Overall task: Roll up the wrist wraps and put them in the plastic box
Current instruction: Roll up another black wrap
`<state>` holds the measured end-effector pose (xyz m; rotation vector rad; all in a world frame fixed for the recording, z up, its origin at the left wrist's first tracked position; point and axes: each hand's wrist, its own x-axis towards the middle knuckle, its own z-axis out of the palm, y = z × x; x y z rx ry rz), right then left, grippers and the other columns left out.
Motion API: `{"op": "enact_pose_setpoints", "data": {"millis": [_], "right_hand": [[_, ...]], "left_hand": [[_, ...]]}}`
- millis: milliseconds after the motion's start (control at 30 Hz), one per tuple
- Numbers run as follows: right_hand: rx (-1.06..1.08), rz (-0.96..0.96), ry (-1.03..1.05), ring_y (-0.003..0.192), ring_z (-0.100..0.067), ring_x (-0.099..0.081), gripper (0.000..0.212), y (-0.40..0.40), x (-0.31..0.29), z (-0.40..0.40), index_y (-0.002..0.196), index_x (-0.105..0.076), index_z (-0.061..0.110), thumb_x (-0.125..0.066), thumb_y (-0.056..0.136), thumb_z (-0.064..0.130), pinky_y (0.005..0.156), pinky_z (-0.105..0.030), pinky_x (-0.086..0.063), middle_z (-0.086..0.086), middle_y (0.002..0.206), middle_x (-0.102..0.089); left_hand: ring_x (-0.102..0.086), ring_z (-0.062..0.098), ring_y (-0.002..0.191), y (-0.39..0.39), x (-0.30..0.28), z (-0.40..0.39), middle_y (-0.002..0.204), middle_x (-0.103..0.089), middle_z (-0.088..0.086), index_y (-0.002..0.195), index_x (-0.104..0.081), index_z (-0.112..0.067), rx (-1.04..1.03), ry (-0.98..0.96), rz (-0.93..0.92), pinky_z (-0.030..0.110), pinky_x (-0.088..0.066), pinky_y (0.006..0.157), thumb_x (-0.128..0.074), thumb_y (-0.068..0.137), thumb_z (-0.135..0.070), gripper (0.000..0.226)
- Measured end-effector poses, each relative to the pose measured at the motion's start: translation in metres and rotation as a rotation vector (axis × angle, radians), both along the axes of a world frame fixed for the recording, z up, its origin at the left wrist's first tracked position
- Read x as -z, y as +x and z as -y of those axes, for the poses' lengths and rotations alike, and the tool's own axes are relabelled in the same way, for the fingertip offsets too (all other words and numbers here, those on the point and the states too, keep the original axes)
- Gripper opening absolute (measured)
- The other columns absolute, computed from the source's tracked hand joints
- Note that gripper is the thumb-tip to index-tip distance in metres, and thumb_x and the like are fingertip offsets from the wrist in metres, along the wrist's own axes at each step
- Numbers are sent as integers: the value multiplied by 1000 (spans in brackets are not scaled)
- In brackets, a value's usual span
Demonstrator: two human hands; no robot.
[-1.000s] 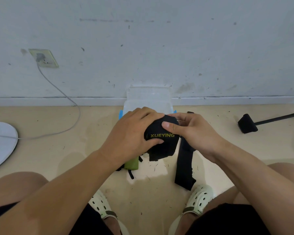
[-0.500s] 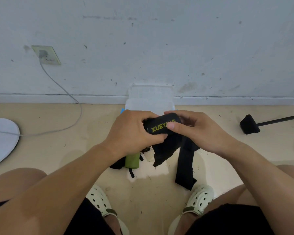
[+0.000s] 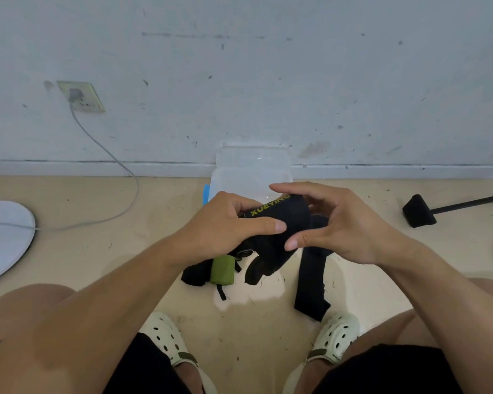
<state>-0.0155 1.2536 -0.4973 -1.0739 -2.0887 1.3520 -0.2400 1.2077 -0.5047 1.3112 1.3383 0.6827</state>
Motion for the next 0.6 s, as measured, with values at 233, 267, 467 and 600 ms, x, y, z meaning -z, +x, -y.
{"op": "enact_pose_setpoints", "data": {"millis": [233, 267, 467, 600], "right_hand": [[148, -83, -145, 99, -21, -75, 52, -6, 3, 1, 123, -69, 28, -86, 73, 26, 88, -29, -61, -3, 106, -78], [183, -78, -172, 98, -23, -75, 47, -7, 3, 1, 121, -70, 28, -86, 77, 26, 86, -30, -61, -2, 105, -79], [295, -115, -393, 91, -21, -78, 30, -12, 3, 2, 115, -74, 19, -80, 87, 26, 79, -29, -57, -6, 99, -80], [285, -98, -438, 93, -18, -78, 28, -16, 5, 5, 115, -74, 17, -78, 89, 27, 81, -25, -58, -4, 101, -81]], "left_hand": [[-73, 4, 96, 2, 4, -2, 107, -75, -18, 116, -67, -42, -85, 100, -73, 24, -55, 84, -77, 74, -62, 48], [-68, -2, 102, 1, 7, -2, 112, -72, -24, 120, -63, -46, -80, 170, -155, 17, -52, 87, -81, 69, -62, 56], [-51, -2, 120, 3, 26, 0, 133, -55, -24, 140, -53, -38, 45, 673, -567, 19, -37, 102, -89, 68, -56, 83], [-56, 6, 112, 6, 36, -3, 125, -63, -17, 137, -57, -33, 56, 722, -606, 27, -43, 96, -86, 70, -56, 76]]}}
